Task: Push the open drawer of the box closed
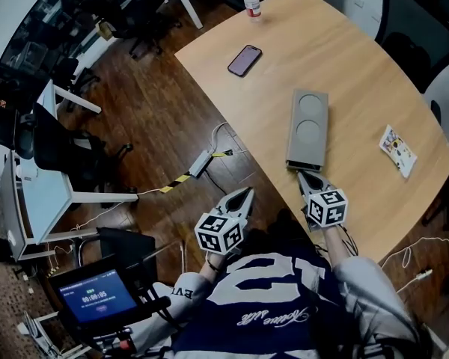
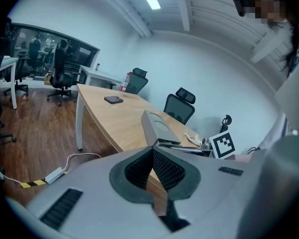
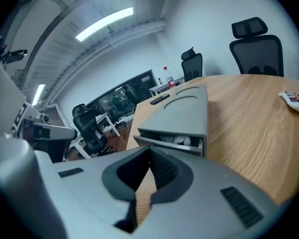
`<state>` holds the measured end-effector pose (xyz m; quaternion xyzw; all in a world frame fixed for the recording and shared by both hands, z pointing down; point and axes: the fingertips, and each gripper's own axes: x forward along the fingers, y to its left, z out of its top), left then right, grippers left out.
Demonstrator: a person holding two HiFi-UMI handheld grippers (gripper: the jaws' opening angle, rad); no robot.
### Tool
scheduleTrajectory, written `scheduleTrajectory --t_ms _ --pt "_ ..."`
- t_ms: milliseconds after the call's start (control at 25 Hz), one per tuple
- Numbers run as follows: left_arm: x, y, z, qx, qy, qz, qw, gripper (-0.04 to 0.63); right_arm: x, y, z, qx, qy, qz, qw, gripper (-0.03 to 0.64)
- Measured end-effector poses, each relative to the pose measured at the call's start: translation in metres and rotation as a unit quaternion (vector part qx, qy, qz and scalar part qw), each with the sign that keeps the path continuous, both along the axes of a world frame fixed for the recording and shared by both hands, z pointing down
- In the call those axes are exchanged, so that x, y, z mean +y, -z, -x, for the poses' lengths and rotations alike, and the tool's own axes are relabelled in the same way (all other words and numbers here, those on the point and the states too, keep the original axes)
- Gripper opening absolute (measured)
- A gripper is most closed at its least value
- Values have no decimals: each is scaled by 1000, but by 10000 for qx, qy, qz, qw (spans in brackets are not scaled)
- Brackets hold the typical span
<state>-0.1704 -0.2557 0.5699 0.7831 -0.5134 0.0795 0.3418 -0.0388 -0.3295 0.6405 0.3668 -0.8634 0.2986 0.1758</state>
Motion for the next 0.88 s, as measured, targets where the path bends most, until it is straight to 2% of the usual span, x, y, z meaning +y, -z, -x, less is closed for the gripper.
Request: scheduleTrajectory --t_ms 200,400,560,880 --pt "2 0 -2 -85 -8 29 10000 -2 -16 0 -1 -20 -42 -61 10000 -5" --pt "2 -2 7 -137 66 35 9999 -1 -22 -4 13 85 158 -195 9996 -5" --pt "4 -1 11 -164 72 -2 9998 -2 -25 -6 17 25 -16 -86 10000 -5" --pt "42 17 14 -102 -43 -197 9997 -2 31 19 21 -190 -120 -92 9997 -5"
